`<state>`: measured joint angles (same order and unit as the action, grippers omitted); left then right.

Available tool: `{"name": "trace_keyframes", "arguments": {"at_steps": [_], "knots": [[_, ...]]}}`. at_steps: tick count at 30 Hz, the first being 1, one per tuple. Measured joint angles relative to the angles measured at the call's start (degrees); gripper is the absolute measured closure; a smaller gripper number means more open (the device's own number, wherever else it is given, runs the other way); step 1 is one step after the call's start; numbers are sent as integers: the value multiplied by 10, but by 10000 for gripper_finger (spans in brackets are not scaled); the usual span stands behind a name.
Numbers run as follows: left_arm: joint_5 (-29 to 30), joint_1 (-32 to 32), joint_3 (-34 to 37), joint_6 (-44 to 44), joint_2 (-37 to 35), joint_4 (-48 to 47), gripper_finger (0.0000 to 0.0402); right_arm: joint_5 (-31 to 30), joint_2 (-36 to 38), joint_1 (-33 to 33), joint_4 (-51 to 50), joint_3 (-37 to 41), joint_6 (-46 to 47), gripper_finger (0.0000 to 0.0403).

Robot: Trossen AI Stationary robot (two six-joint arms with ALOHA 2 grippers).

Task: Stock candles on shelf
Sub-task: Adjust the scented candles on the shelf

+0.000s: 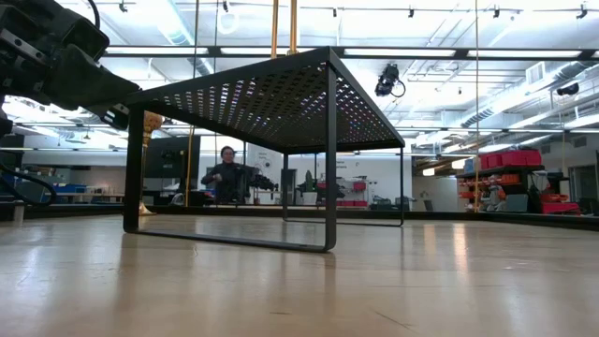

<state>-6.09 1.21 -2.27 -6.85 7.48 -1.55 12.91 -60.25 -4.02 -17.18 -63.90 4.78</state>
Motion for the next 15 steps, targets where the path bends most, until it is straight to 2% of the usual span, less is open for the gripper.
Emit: {"name": "trace_keyframes", "arguments": {"at_steps": [5, 9, 15], "knots": [[0, 0, 0, 0, 0, 0, 387, 0, 6, 0, 19, 9, 7, 135], [0, 0, 0, 0, 0, 0, 387, 0, 25, 2, 64, 61, 7, 135], [0, 0, 0, 0, 0, 0, 387, 0, 59, 26, 66, 131, 6, 135]]}}
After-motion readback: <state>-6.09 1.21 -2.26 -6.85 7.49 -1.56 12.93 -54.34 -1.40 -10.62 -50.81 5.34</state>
